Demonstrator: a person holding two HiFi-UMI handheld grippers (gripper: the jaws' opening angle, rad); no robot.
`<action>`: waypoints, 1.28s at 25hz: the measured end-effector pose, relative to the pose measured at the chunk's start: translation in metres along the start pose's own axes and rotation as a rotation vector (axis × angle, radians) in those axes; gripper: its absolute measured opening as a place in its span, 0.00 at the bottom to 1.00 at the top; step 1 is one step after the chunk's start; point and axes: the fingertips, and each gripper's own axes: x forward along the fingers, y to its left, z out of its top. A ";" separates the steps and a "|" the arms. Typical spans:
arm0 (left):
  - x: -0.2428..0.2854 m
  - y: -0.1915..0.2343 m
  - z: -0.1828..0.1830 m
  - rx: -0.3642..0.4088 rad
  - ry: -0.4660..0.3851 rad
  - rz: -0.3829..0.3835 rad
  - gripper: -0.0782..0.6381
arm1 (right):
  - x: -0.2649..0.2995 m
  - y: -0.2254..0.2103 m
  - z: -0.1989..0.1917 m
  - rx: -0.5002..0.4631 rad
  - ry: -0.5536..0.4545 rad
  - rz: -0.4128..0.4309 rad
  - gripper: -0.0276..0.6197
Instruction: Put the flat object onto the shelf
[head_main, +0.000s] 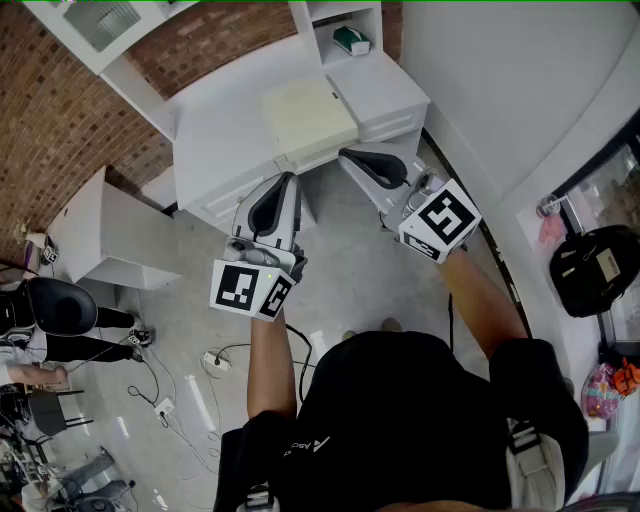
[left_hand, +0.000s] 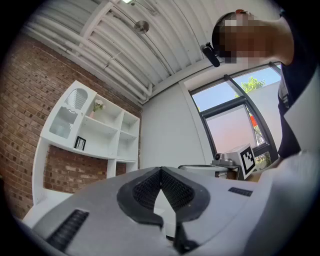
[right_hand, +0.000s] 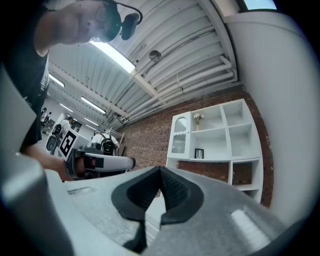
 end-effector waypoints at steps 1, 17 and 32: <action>0.000 0.000 0.000 -0.001 0.001 0.001 0.11 | 0.000 0.000 0.000 -0.001 0.001 0.000 0.04; 0.012 -0.011 -0.014 0.000 0.026 0.034 0.11 | -0.017 -0.015 -0.015 -0.014 0.013 0.011 0.05; 0.043 -0.008 -0.049 -0.008 0.067 0.141 0.11 | -0.025 -0.061 -0.086 -0.215 0.178 0.029 0.12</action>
